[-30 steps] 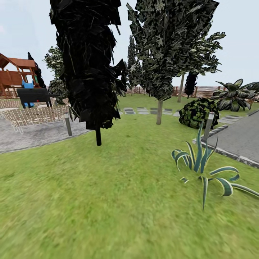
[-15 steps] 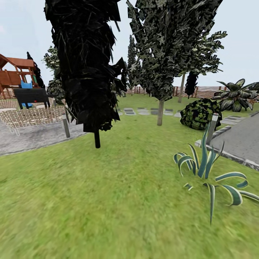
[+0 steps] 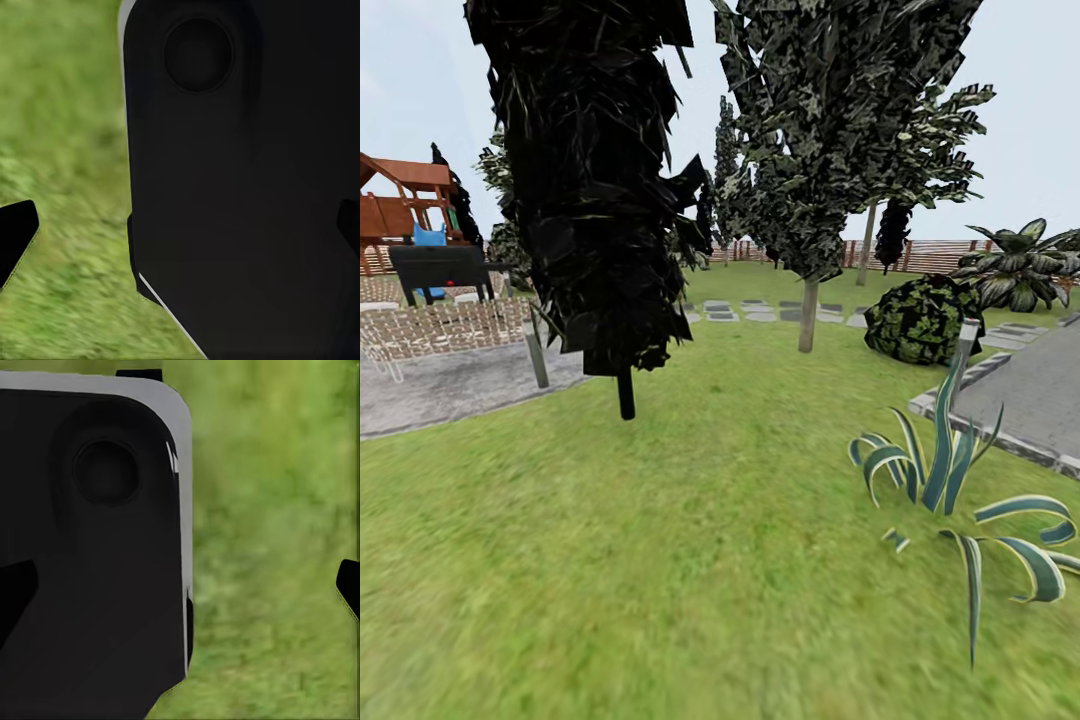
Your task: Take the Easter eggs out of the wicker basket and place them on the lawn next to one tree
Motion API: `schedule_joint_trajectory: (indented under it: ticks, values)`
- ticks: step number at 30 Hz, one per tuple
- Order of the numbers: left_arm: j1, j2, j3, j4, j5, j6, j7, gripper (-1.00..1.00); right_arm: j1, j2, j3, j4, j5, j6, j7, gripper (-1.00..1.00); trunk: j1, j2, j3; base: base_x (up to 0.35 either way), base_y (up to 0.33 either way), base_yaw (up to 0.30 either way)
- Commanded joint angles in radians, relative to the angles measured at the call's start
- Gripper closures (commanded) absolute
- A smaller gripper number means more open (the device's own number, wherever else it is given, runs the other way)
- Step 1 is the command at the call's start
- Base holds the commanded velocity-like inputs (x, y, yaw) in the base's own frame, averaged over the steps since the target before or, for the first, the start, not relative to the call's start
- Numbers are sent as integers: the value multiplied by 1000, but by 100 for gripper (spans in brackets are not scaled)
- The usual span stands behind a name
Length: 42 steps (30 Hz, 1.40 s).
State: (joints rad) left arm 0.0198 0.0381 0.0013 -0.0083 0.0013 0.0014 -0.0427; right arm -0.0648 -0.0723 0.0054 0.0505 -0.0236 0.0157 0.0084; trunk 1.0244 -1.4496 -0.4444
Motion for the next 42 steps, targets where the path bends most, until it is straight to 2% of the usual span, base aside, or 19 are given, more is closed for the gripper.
schedule_joint_trajectory:
  ticks: [1,7,17,29,42]
  values:
    - [0,0,0,-1,0,0,-3,-100,-1,0,1,2,-2,1,1,-100,1,0,-1,338,0,-83]
    - [0,0,0,-1,0,0,-3,-100,-1,0,0,1,-2,1,0,-100,1,0,-1,338,0,-86]
    - [0,0,0,-1,0,0,-3,-100,-1,0,1,2,-2,1,-1,-100,1,0,-1,338,0,156]
    - [0,0,0,-1,0,0,-3,-100,-1,0,1,2,-2,1,-1,-100,1,0,-1,338,0,16]
    - [0,0,0,-1,0,0,-3,-100,-1,0,1,2,-2,1,1,-100,1,0,-1,338,0,-140]
